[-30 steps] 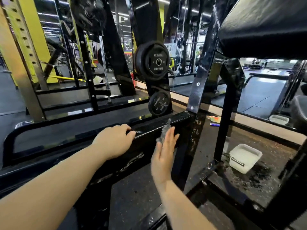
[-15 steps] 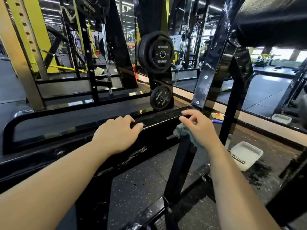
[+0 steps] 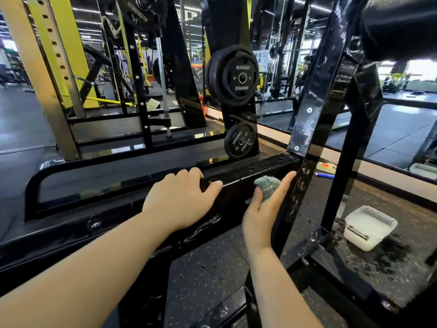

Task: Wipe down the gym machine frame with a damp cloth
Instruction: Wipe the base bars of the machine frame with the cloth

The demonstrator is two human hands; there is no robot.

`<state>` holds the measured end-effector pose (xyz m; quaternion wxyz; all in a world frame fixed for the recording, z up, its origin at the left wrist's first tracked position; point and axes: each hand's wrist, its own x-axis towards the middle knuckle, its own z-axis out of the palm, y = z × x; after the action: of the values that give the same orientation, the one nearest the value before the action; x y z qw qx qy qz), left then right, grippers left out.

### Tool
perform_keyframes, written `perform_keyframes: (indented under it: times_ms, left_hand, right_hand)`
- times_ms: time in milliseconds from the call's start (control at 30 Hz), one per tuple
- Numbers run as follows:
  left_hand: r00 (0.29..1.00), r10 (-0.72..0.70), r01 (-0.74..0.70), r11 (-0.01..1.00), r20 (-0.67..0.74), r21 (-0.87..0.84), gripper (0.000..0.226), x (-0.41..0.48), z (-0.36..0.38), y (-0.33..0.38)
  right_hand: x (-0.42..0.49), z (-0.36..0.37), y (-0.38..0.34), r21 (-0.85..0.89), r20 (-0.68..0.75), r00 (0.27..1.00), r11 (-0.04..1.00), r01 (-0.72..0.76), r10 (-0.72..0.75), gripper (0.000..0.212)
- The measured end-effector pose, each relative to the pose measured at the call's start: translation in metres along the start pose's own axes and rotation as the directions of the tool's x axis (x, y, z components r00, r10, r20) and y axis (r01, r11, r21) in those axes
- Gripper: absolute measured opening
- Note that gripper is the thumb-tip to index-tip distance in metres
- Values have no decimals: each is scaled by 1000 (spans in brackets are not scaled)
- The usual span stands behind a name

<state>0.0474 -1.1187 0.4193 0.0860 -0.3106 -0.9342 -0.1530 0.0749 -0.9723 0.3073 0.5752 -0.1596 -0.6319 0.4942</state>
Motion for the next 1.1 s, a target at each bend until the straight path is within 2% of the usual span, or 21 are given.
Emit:
perform_keyframes:
  times_ms: [67,167,233,267,333,400,433,467,500,567,633,700,733,800,833,900,933,967,1000,1067,1100]
  left_hand:
    - [1000,4,-4,1000,8,1,57,-1,-1,0]
    - [1000,12,-12,1000,16,4,57,-4,1,0]
    - [1000,19,-19,1000,15,2,57,-4,1,1]
    - [1000,19,-19,1000,12,4,57,-4,1,1]
    - [1000,12,-12,1000,6,15,57,-2,-1,2]
    - [1000,4,-4,1000,10,22,58,0,-3,2]
    - [1000,1,-1,1000,15,19,58,0,-3,2]
    - [1000,2,-2,1000,24,15,59,-1,-2,1]
    - [1000,7,-8,1000,30,11,59,-2,-2,1]
    - [999,23,-24,999,45,23,60,-3,-1,2]
    - [999,35,-36,999,39,34,60,-2,0,1]
    - [999,32,-33,999,32,33,60,1,0,0]
    - [999,29,-30,999,37,27,60,2,0,1]
    - [998,17,-17,1000,64,-7,60,6,1,1]
    - [996,18,-14,999,86,-47,61,7,0,1]
    - [995,50,-35,985,81,-170,59,7,-6,-3]
    - [996,74,-63,981,57,-183,57,3,-12,-8]
    - [995,90,-84,989,41,-123,54,-4,-19,-14]
    - [995,95,-95,995,31,-7,53,-11,-26,-24]
    - [999,41,-48,978,36,201,57,-29,-40,-53]
    - [998,-23,11,972,51,233,61,-40,-45,-65]
  right_hand:
    - [23,-10,9,42,-78,997,999,19,-15,66]
    - [61,-14,24,108,-232,961,986,-129,151,46]
    - [59,-9,28,113,-256,946,978,-178,201,41]
    - [44,-5,26,96,-217,961,983,-156,174,42]
    - [-2,7,12,47,-44,999,999,-27,29,47]
    - [-40,12,9,-52,142,966,973,227,-218,51]
    - [-42,11,17,-116,186,934,937,331,-306,51]
    - [-31,7,26,-156,182,927,921,356,-327,51]
    - [-12,2,36,-186,133,948,932,311,-290,52]
    - [28,-10,45,-177,-32,993,979,103,-110,52]
    - [58,-15,41,-28,-182,980,995,-91,85,51]
    - [58,-11,29,116,-238,959,985,-125,150,51]
    - [45,-5,22,122,-205,968,985,-119,142,52]
    - [-6,12,12,56,-53,998,998,-29,32,53]
    - [-36,19,10,11,47,994,995,95,-96,52]
    - [-74,23,15,-84,215,911,922,378,-353,52]
    - [-68,20,20,-130,229,882,885,446,-411,53]
    - [-55,15,26,-182,195,897,884,431,-397,53]
    - [-39,10,28,-215,116,940,916,338,-320,53]
    - [-21,6,18,-131,-25,996,988,82,-86,51]
    - [-28,13,8,-73,-13,1000,997,26,-27,51]
